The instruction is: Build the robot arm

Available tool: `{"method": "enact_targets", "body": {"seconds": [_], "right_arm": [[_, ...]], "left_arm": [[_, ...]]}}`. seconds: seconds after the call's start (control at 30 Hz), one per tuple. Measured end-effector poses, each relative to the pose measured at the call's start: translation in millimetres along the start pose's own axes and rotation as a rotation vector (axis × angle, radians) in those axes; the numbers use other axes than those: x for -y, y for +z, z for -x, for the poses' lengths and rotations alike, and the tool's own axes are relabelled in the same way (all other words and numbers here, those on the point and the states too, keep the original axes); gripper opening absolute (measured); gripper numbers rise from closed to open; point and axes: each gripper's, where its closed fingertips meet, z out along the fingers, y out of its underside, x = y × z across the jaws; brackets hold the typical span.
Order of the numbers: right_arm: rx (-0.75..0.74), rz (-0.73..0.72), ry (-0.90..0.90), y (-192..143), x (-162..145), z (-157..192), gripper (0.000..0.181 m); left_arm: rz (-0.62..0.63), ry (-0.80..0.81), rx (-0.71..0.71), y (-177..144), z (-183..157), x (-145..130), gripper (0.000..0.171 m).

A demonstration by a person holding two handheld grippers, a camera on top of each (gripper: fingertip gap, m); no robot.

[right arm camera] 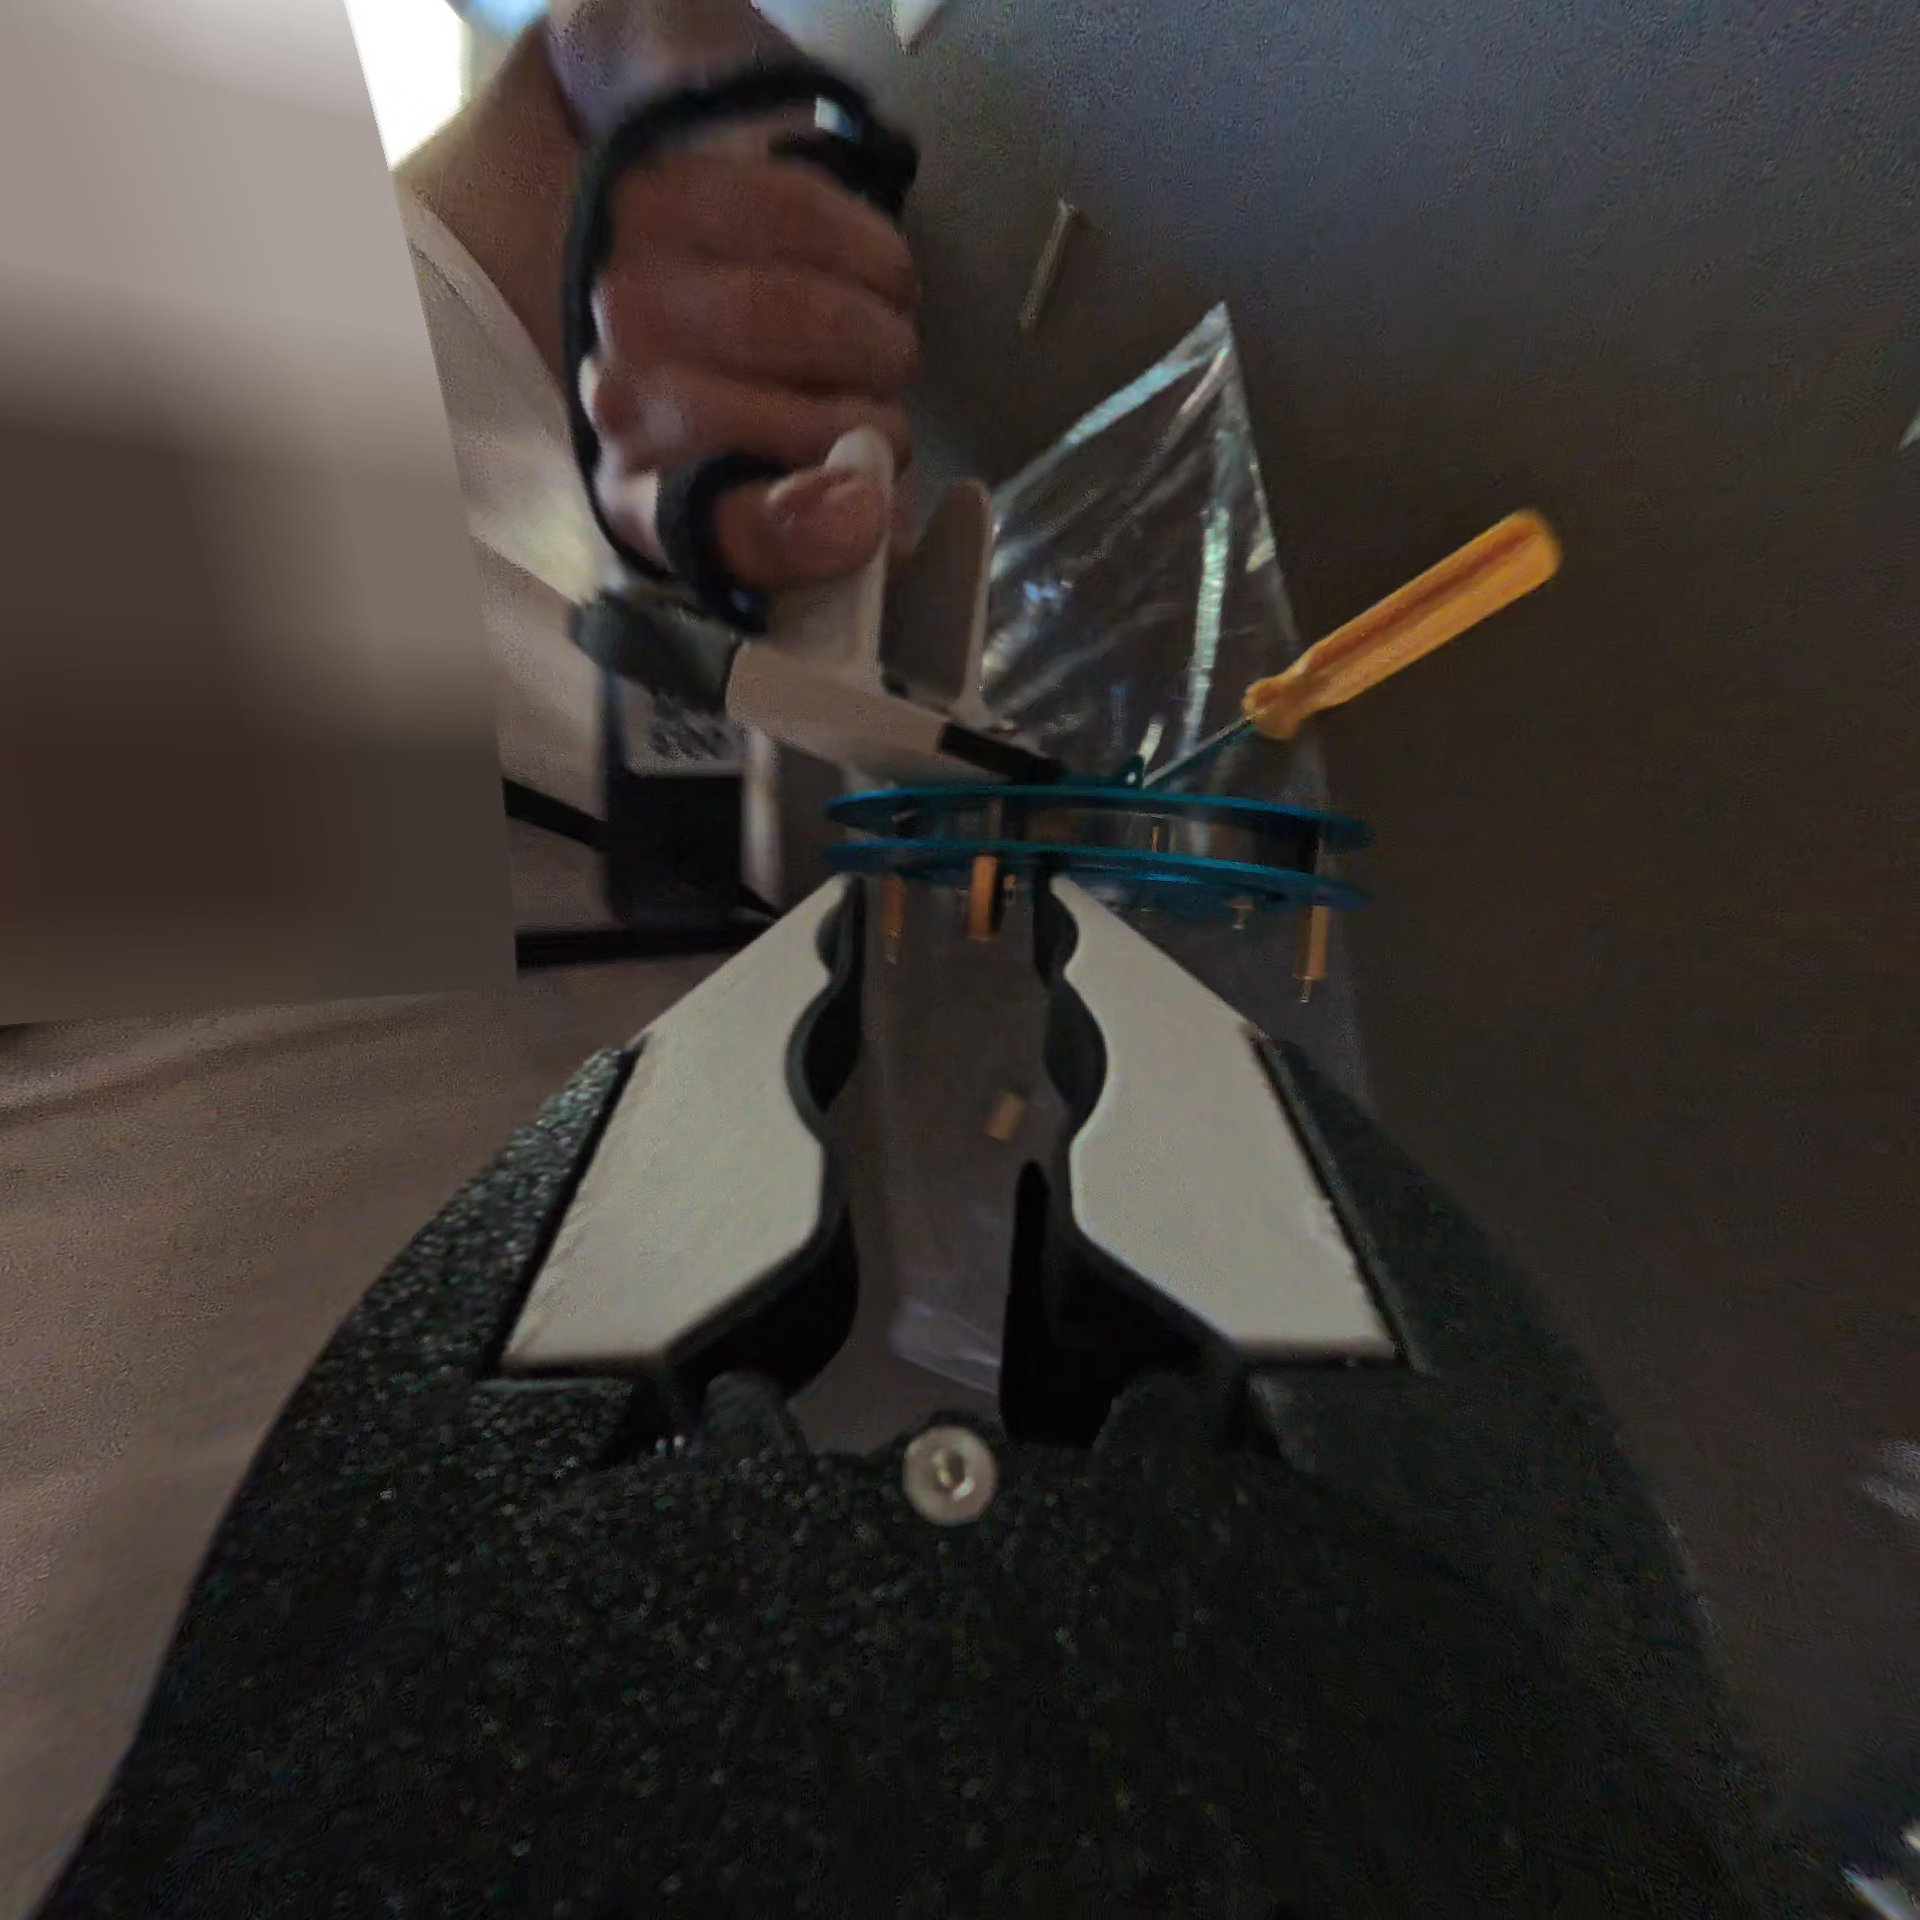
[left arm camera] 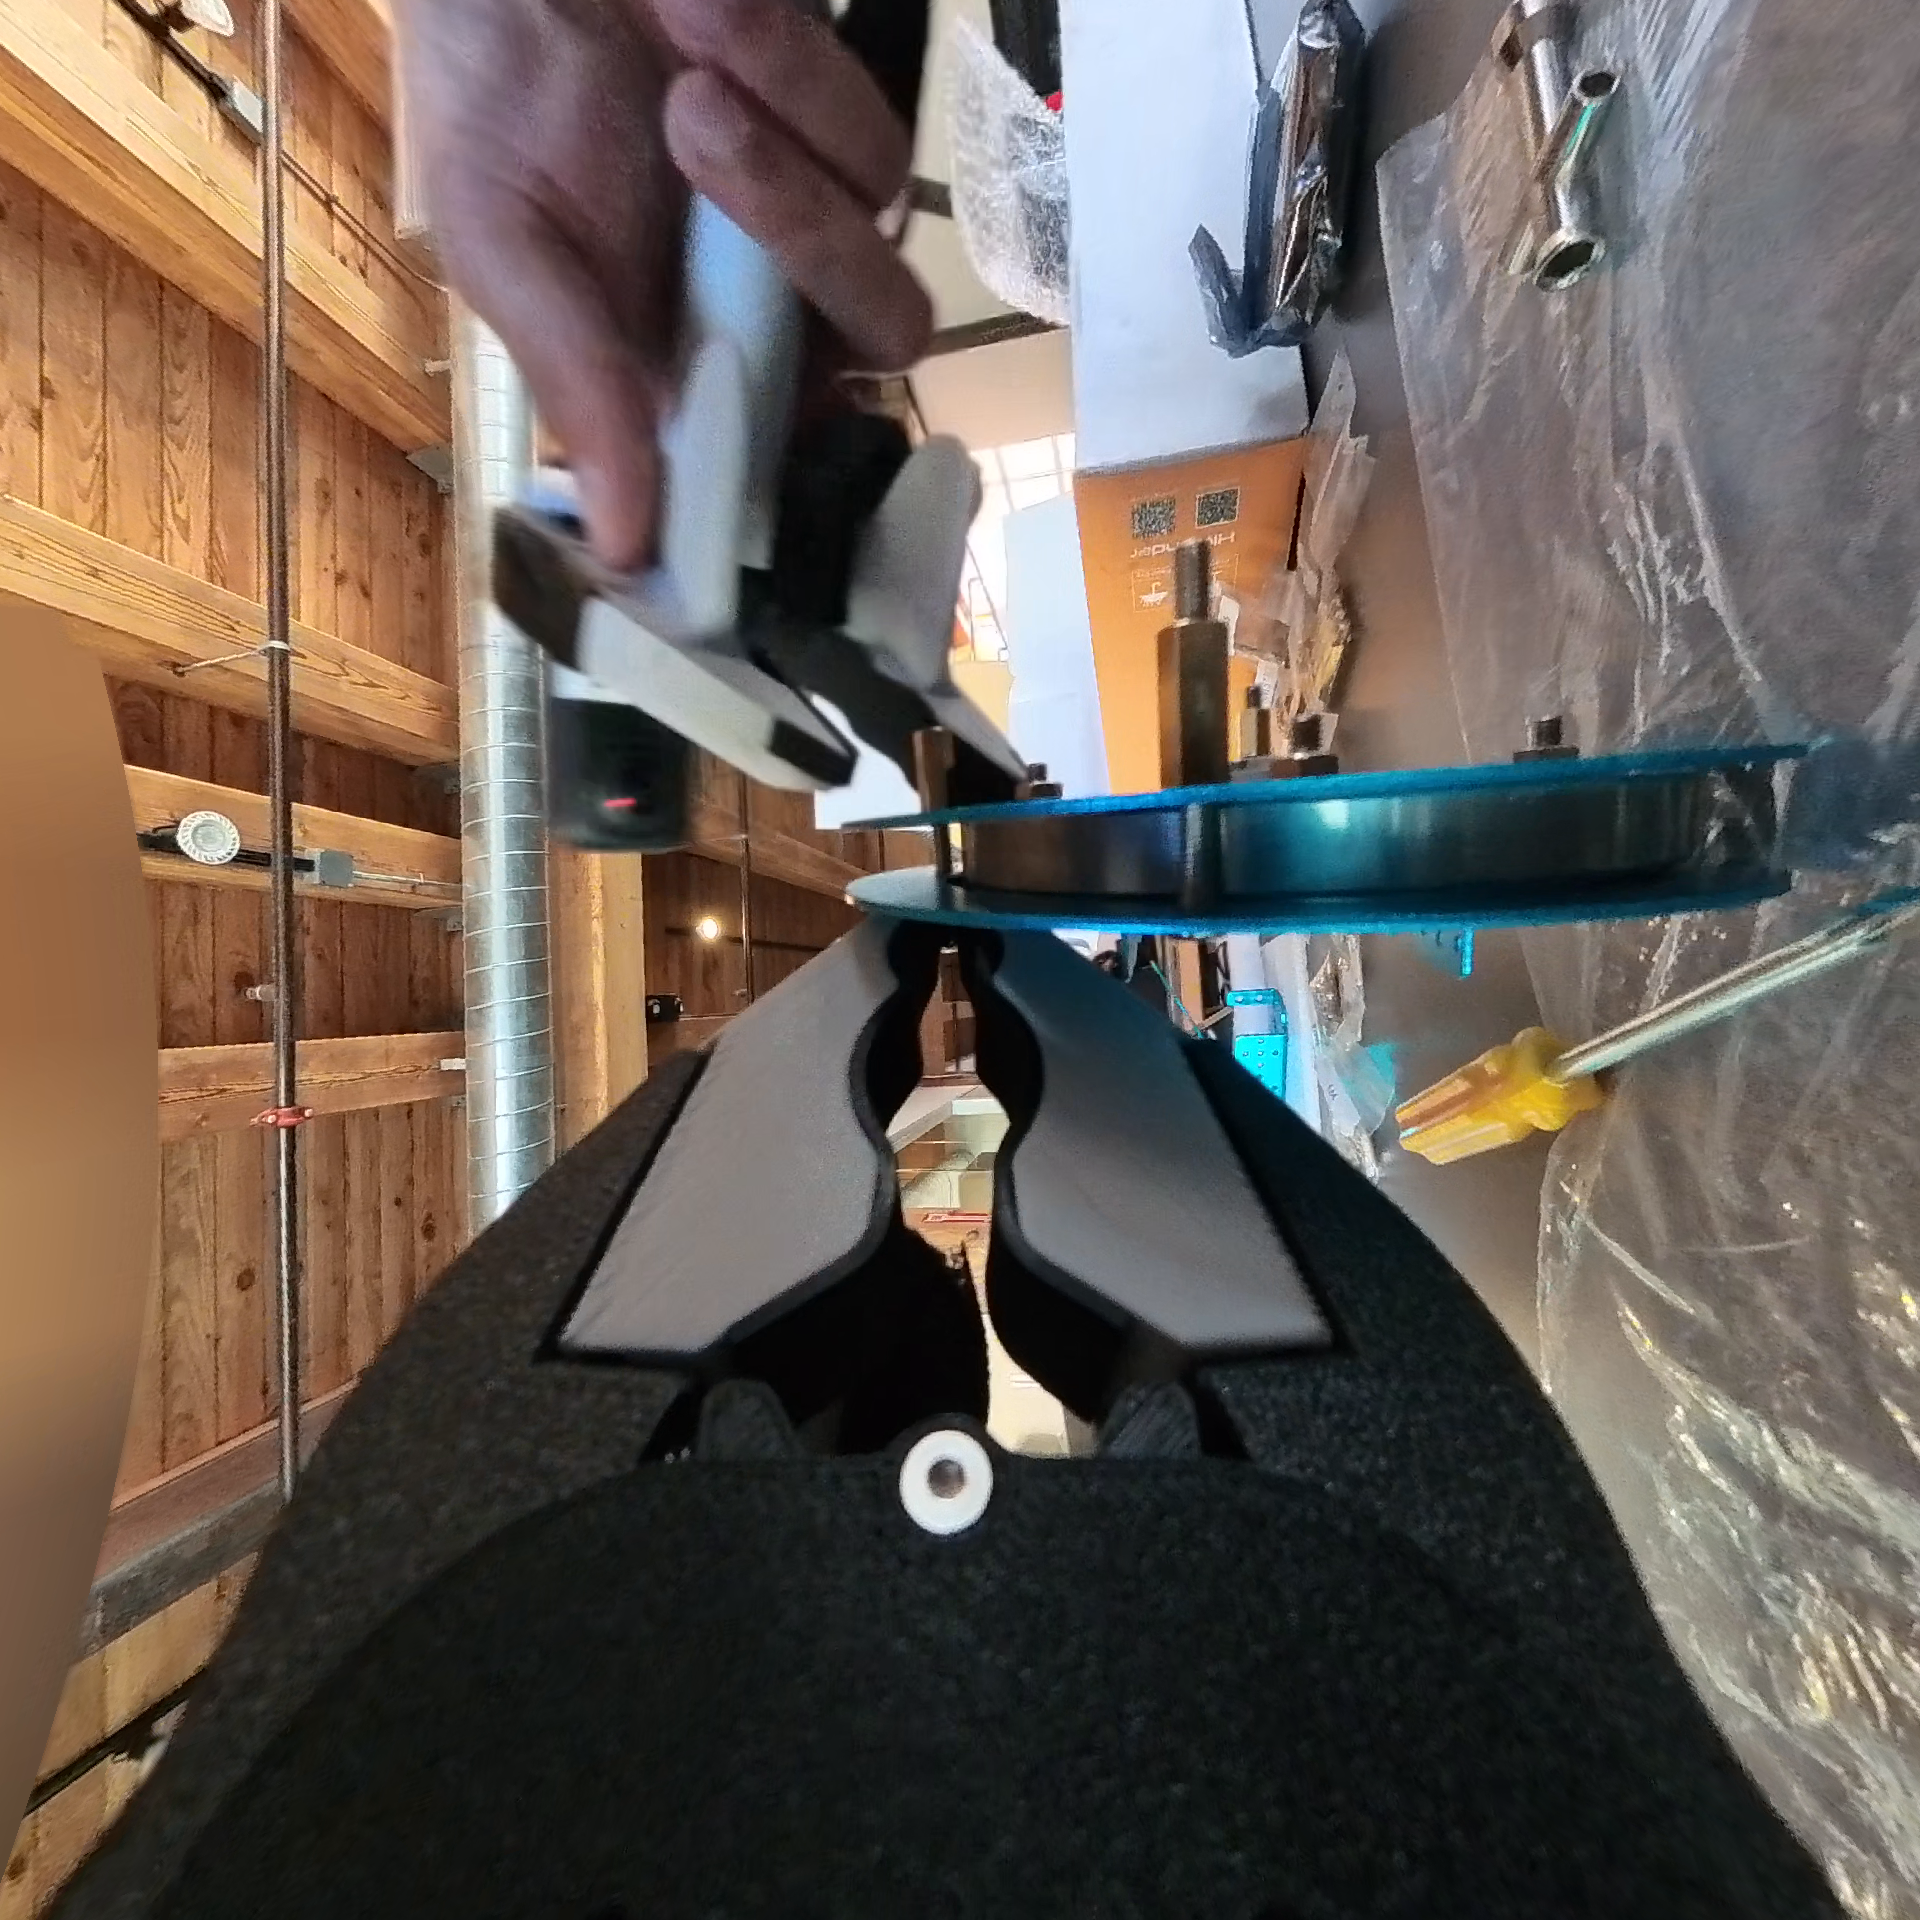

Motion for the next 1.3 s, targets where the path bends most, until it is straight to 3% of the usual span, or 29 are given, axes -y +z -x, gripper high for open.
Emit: {"method": "enact_targets", "body": {"seconds": [0.07,0.13,0.17,0.23,0.3,0.4,0.43,0.47,0.53,0.67,0.73,0.83,0.87,0.93,1.03,1.07,1.13,1.3], "right_arm": [[-0.212,0.1,-0.191,3.1,-7.3,-0.8,0.032],[-0.43,0.167,-0.364,2.2,-7.4,-17.1,0.006],[-0.462,0.179,-0.417,1.4,-5.1,-18.7,0.005],[-0.405,0.168,-0.354,2.1,-4.5,-18.3,0.004],[-0.144,0.106,-0.078,3.7,-6.0,-11.9,0.003],[0.547,-0.029,0.566,1.9,-0.8,7.1,0.003],[0.748,-0.098,0.727,-1.3,5.5,7.6,0.003],[0.847,-0.131,0.793,-2.7,7.9,9.3,0.003],[0.724,-0.102,0.646,0.7,1.5,13.4,0.003],[0.127,-0.012,0.137,1.7,-5.4,1.3,0.011],[-0.056,0.053,-0.035,2.1,-6.9,1.6,0.021],[-0.243,0.128,-0.229,5.8,-9.8,-8.5,0.005],[-0.215,0.132,-0.205,6.0,-9.8,-8.0,0.005],[0.019,0.087,0.059,7.7,-10.4,0.5,0.003],[0.638,-0.076,0.631,4.6,-1.6,15.4,0.002],[0.78,-0.127,0.721,2.3,1.6,17.0,0.002],[0.779,-0.137,0.655,3.2,-1.1,21.2,0.003],[0.41,-0.143,0.282,9.3,-6.8,15.8,0.004]], "left_arm": [[-0.003,-0.003,0.0,0.4,0.1,0.5,0.0],[-0.005,-0.001,0.004,-0.6,0.7,2.2,0.0],[0.005,0.001,0.003,-0.7,0.4,0.1,0.0],[0.003,0.015,0.008,-1.3,0.1,-1.2,0.0],[0.008,0.023,0.013,-1.0,-0.1,-0.6,0.0],[0.012,0.011,0.005,-0.7,-0.9,-1.1,0.0],[0.021,0.012,0.003,0.2,-1.7,-3.6,0.0],[0.014,0.011,0.004,0.3,-1.7,-3.9,0.0],[-0.002,0.012,0.016,-2.9,0.7,1.3,0.0],[-0.01,0.005,0.015,-2.0,1.2,3.3,0.0],[-0.017,0.007,0.019,-2.7,1.8,4.5,0.0],[-0.019,0.013,0.027,-4.9,3.3,7.7,0.0],[-0.02,0.015,0.03,-5.3,3.2,7.3,0.0],[-0.021,0.021,0.03,-5.9,3.3,8.3,0.0],[-0.02,0.012,0.025,-4.6,2.2,6.0,0.0],[-0.022,0.01,0.026,-4.5,2.2,5.6,0.0],[-0.039,0.009,0.038,-6.8,3.8,8.9,0.0],[-0.101,-0.1,0.023,-8.4,4.5,9.9,0.003]]}}
